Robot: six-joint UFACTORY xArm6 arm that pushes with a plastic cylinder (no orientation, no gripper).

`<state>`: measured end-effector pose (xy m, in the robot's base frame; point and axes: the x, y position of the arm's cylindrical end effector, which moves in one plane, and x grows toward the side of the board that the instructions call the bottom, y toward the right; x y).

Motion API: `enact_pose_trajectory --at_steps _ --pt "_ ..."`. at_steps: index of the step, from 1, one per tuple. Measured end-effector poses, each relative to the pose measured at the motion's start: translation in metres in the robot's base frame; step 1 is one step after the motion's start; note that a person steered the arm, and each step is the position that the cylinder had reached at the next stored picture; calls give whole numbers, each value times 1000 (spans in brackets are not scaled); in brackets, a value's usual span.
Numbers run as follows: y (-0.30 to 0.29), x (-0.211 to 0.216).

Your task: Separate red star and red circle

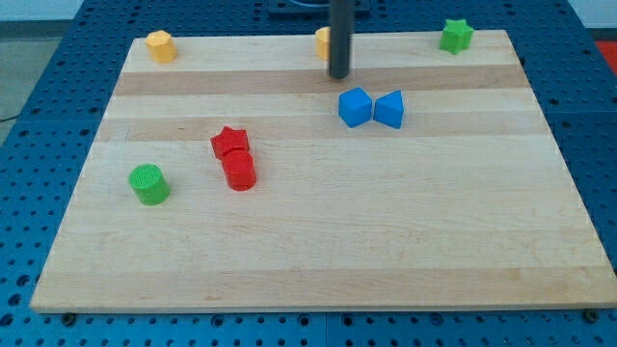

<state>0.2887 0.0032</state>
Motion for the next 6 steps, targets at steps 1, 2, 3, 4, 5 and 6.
enact_pose_trajectory --at_steps 1,2,3,4,5,6 --pt "-34 36" --pt "-36 82" --pt "-36 129" --pt "-40 161" --pt "-81 173" --pt "-87 191"
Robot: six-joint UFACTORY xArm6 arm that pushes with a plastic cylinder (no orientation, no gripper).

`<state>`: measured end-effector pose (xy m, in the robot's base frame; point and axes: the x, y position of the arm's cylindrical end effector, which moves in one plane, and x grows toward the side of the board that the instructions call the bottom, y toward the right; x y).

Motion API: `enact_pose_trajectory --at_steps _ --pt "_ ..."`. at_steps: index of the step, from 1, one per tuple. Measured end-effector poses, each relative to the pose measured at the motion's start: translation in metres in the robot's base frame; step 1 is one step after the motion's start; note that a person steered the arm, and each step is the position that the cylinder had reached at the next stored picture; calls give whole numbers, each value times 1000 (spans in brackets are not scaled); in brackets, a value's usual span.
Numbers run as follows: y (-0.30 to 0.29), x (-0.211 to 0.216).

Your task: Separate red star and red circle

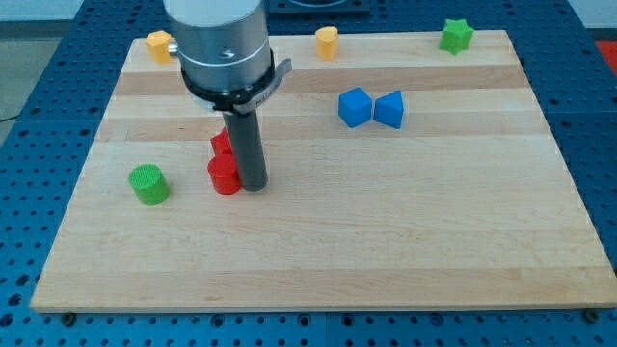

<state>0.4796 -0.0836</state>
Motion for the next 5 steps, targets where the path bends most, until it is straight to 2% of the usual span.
enact_pose_trajectory --at_steps 2,5 --pt "-13 5" --pt "-75 -38"
